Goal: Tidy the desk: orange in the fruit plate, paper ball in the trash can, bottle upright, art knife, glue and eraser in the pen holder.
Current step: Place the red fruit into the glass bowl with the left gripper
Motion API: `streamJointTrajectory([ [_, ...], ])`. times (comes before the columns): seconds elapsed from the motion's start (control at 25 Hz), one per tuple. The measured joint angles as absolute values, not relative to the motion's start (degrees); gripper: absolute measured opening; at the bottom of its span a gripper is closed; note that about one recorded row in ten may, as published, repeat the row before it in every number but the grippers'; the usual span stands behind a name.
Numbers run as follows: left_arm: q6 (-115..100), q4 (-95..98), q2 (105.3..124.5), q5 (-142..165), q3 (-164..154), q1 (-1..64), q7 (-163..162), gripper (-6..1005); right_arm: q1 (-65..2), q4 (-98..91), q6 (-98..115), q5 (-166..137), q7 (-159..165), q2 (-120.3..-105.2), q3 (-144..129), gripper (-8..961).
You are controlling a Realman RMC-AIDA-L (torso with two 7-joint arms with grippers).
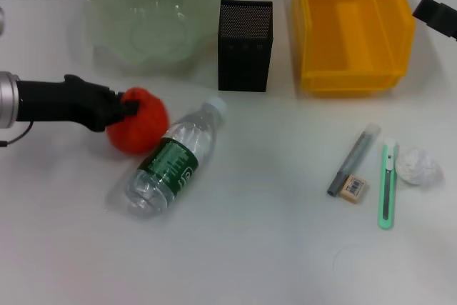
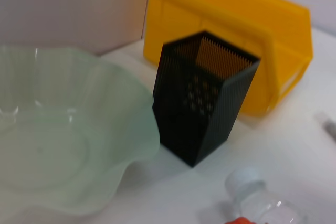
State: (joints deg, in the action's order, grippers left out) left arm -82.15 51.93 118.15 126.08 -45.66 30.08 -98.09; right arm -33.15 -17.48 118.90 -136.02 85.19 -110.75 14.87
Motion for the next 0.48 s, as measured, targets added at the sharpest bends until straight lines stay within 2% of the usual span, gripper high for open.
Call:
streamJointTrajectory([
  [0.28, -88.93, 52.39, 115.95, 118.27, -39.77, 29.68, -98.01, 128, -32.10, -17.57, 119.57, -135.32, 85.04, -110.74, 14.93, 667],
  [0.48, -86.38, 51.93, 115.45, 112.50, -37.89, 29.90, -97.08, 105, -30.68, -17.53, 119.73, -134.04, 84.91, -110.88, 14.58, 667],
])
